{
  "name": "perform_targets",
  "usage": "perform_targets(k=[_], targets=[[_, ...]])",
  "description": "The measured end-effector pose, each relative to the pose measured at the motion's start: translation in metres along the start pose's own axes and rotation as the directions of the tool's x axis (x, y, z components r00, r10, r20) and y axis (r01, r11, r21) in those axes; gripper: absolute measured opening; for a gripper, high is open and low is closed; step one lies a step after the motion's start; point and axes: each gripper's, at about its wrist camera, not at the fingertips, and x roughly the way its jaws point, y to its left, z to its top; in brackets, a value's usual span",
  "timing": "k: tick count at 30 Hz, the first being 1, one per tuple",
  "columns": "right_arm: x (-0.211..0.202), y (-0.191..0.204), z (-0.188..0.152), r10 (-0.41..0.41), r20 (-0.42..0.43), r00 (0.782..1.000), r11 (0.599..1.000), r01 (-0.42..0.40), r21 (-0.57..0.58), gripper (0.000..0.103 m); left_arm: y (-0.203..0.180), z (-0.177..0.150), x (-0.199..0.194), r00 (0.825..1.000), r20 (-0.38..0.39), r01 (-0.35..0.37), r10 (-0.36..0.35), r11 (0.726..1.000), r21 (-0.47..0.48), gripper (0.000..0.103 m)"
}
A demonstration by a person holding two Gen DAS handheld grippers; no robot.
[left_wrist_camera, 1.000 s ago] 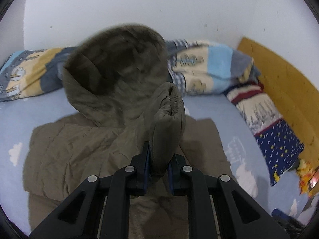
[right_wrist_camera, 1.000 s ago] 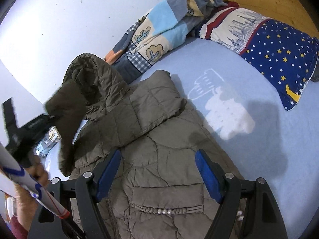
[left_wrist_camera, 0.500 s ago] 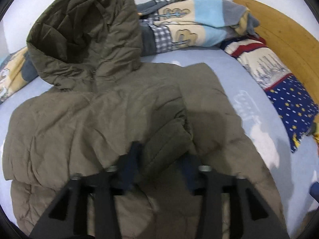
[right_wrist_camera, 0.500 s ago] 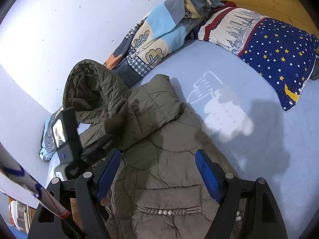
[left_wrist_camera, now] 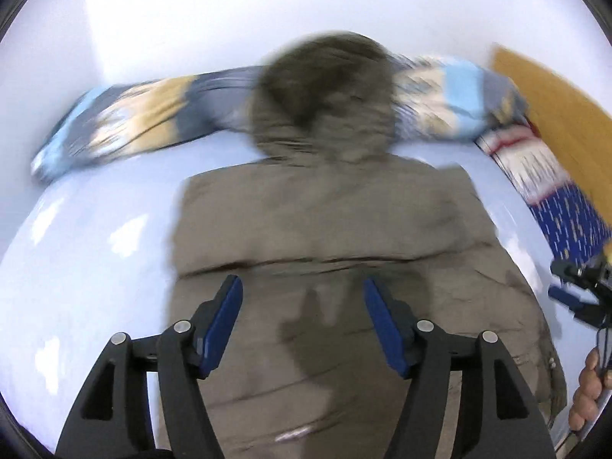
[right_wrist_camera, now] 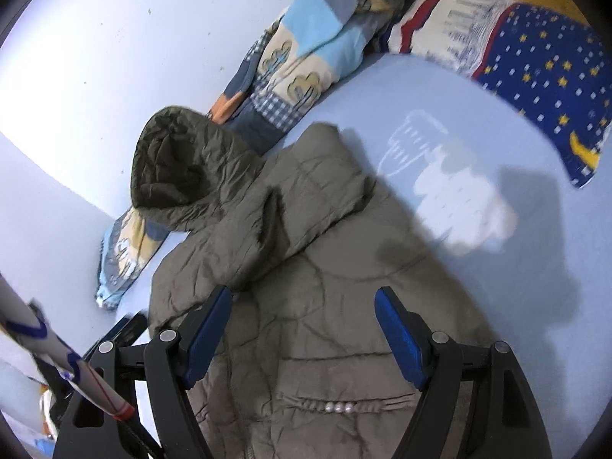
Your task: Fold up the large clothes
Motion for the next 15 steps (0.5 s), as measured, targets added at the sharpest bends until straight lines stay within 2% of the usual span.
perform_targets(k=[2,3,4,5,7,9,11,15], targets=[[0.008,0.0,-0.004,0.041,-0.032,0.999,0.999,-0.04,0.016,0.082,0.026,-0.01,-0.006,0.999,0.028,-0.028,0.029,0.998,-0.053,0.069],[0.011,0.0,-0.006,0.057,-0.042,0.997,0.998,-0.056,0.024,0.082,0.04,-0.017,-0.007,0.996,0.065,-0.054,0.059,0.996,-0.072,0.069],[0.014,0.0,-0.008,0.085,-0.053,0.995,0.996,-0.084,0.032,0.082,0.048,-0.019,-0.002,0.994,0.065,-0.083,0.088,0.994,-0.077,0.069],[0.017,0.002,-0.01,0.102,-0.057,0.993,0.994,-0.1,0.033,0.082,0.056,-0.018,0.005,0.994,0.034,-0.101,0.104,0.992,-0.082,0.069],[0.022,0.006,-0.012,0.1,-0.049,0.994,0.995,-0.099,0.023,0.082,0.066,-0.015,0.012,0.997,0.014,-0.069,0.071,0.993,-0.098,0.069],[0.031,0.011,-0.012,0.089,-0.048,0.995,0.996,-0.089,0.011,0.082,0.074,-0.01,0.017,0.997,0.03,-0.072,0.075,0.991,-0.109,0.069],[0.046,0.018,-0.009,0.098,-0.068,0.993,0.995,-0.097,0.012,0.071,0.076,-0.009,0.021,0.997,0.035,-0.065,0.07,0.992,-0.111,0.069],[0.08,0.028,0.007,0.123,-0.06,0.991,0.991,-0.119,0.067,0.071,0.079,-0.005,0.032,0.999,0.008,-0.048,0.049,0.992,-0.12,0.069]])
